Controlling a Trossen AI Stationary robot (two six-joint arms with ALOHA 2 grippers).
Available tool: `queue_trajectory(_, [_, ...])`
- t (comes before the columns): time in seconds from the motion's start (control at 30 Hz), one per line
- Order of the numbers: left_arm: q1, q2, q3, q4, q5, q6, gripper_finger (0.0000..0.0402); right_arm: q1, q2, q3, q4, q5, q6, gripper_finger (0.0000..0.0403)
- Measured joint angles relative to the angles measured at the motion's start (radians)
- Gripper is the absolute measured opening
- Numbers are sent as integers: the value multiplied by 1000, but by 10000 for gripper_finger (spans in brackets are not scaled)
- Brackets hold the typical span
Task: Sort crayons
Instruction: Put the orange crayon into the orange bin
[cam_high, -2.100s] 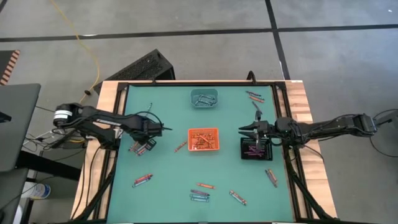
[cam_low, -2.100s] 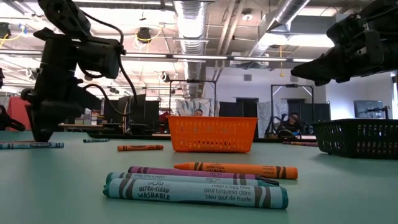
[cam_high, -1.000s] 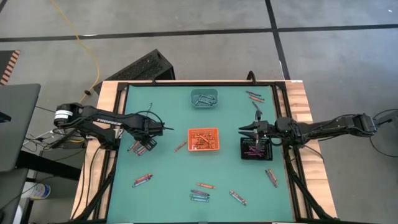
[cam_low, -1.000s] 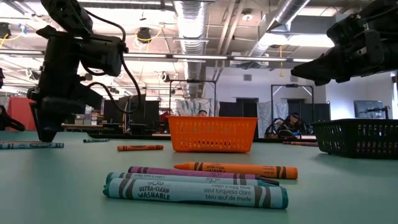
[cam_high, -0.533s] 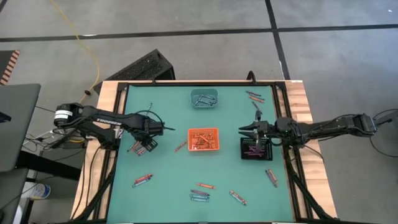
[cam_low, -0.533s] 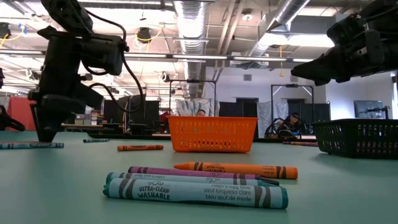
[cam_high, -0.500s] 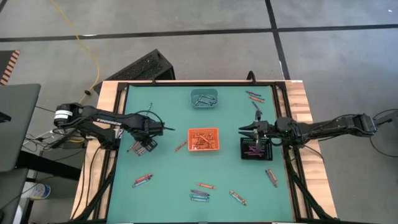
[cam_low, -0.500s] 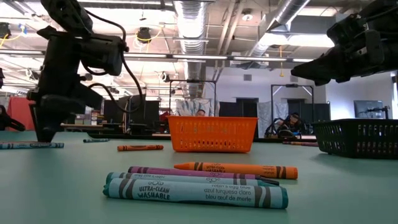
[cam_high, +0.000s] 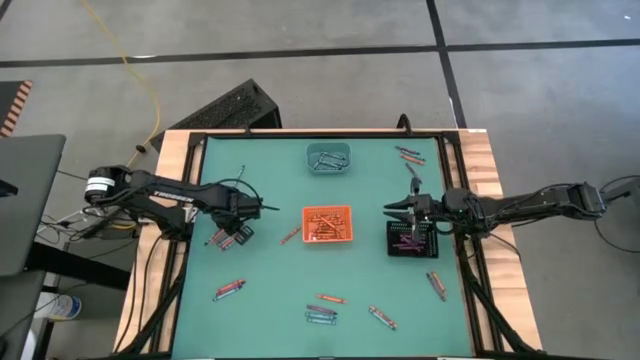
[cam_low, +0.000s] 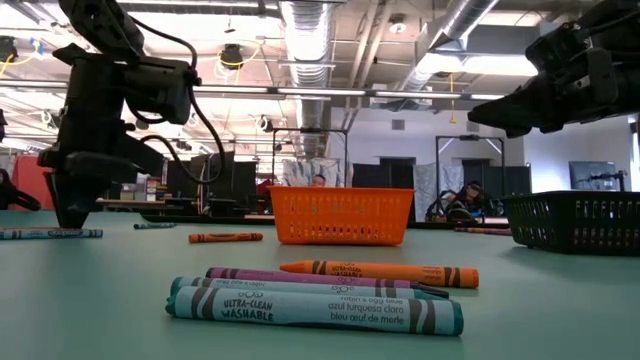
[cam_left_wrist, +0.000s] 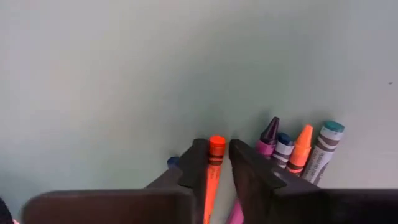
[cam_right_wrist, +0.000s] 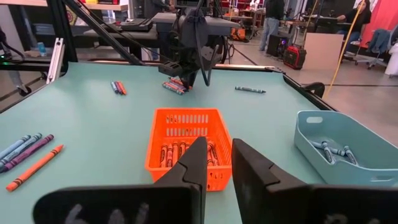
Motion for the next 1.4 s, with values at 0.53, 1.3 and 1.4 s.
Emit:
queue_trajectory(0.53, [2,5,144,58,-260,163,20,0,0,0,0,0,-5,71])
queue_trajectory(1.3, [-52,247,355,1033,32,453,15,0,0,0,1,1,-25,71])
queue_trajectory(1.4, [-34,294,378,1026,58,480,15,0,0,0,1,-3,-28,71])
